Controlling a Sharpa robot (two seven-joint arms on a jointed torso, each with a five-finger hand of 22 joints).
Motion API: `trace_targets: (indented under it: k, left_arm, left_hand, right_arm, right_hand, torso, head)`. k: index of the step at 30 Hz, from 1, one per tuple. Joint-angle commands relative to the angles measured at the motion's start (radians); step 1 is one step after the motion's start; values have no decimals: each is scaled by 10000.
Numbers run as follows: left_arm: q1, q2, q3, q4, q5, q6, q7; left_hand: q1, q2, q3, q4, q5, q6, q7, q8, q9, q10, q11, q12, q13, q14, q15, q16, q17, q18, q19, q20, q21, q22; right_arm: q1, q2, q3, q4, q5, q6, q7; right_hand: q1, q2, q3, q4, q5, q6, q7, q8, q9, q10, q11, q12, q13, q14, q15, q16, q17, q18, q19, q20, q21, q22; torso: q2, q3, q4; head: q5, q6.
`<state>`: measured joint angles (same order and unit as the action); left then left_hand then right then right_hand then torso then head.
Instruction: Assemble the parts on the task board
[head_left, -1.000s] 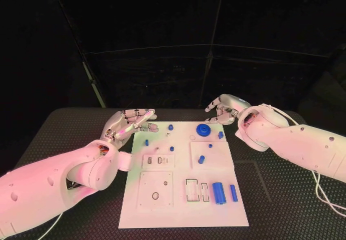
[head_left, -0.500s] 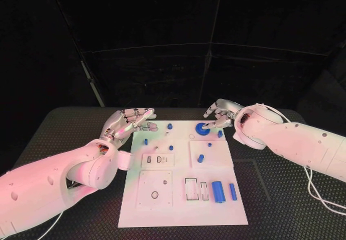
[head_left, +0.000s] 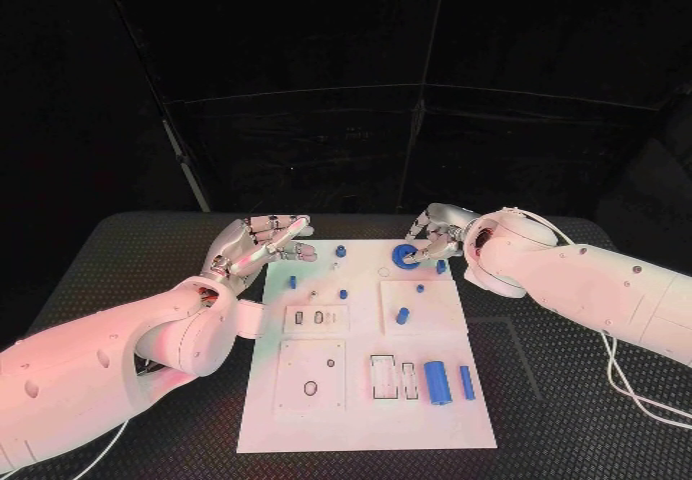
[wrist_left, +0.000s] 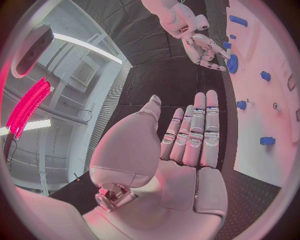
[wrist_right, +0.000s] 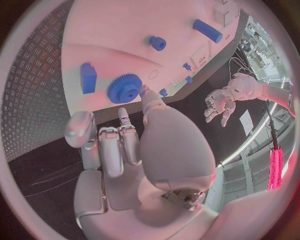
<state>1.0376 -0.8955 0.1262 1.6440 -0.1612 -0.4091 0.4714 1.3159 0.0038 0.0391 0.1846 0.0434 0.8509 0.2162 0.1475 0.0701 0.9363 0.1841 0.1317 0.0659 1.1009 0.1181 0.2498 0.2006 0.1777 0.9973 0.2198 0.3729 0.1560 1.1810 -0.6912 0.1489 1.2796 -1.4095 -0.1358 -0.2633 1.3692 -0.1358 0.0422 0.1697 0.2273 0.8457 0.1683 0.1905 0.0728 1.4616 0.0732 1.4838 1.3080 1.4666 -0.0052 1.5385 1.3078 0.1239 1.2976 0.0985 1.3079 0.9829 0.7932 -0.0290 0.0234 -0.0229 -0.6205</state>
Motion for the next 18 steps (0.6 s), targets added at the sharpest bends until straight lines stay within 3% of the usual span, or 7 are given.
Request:
trace_targets:
  k: [1,18]
  left_arm:
    - [15,18,11,3,-14,133,49]
    - [15,33,11,-43,-14,150,47]
  left_hand:
    - [52,73,-56,-12,40,34,251,-59,-11,45,-4,-23,-11,50,14,-29,11,29,70,4,-39,-12]
    - [62,82,-65,-25,41,47,248,-69,-13,61,-6,-35,-9,56,14,-43,22,30,75,4,-46,-17]
  right_arm:
    - [11,24,5,-18,-417,219,-103]
    - [-31,129,1,-138,-767,446,-85]
  right_hand:
    - [113,50,75,10,147,-21,-23,89,17,437,48,59,1448,877,71,56,1798,-142,9,83,50,19]
    - [335,281,205,-237,187,217,-79,363,42,574,4,247,1725,895,37,94,1899,-164,51,59,139,165]
  torso:
    - [2,3,-1]
    - [3,-2,-2]
  head:
    - [0,-13]
    - [3,-102]
